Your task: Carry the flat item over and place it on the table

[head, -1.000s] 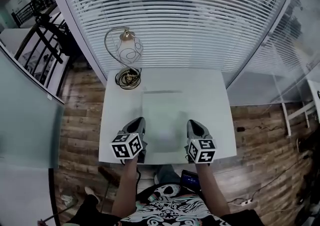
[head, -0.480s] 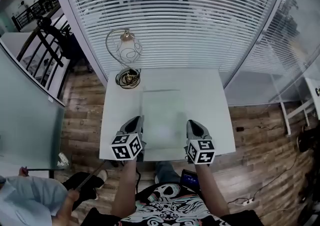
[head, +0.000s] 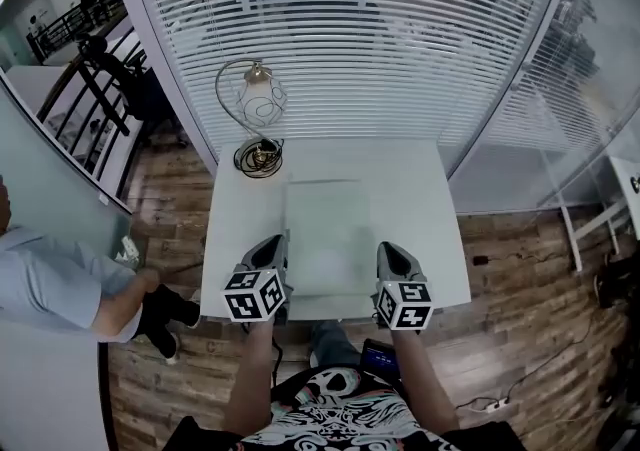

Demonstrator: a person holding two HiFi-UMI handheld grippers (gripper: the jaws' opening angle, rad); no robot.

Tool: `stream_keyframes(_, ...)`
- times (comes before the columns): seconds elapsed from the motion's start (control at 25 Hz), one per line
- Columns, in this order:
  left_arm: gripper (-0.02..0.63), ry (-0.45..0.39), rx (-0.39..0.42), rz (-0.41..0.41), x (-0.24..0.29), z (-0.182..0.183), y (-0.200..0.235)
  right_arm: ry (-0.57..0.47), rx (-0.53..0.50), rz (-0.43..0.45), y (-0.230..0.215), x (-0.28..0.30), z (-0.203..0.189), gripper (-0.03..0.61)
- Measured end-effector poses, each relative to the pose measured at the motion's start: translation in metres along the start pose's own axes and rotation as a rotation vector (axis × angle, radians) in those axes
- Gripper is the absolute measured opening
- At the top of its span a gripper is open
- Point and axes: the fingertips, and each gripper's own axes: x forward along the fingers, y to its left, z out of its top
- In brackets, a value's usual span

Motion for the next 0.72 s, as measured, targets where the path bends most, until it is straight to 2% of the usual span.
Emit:
stream_keyframes(0.12,0.008,-0.007,-0.021,-0.024,-0.0008,0.0001,-0.0018,0.0,0.002,0.007,0.001,-0.001,-0.001,0.006)
stream_keyframes(0.28,0.008,-0.028,-0.1,-0.091,-0.0011,0.0011,-0.0053,0.007,-0.003,0.013,0.0029,-0.0004,-0.0033,0.006)
stream_keyframes(0.72,0.008,-0.029,-0.126,-0.088,0.0025,-0.0015,-0.0004,0.016,0.0,0.009,-0.0025,0.0016,-0.0061,0.006)
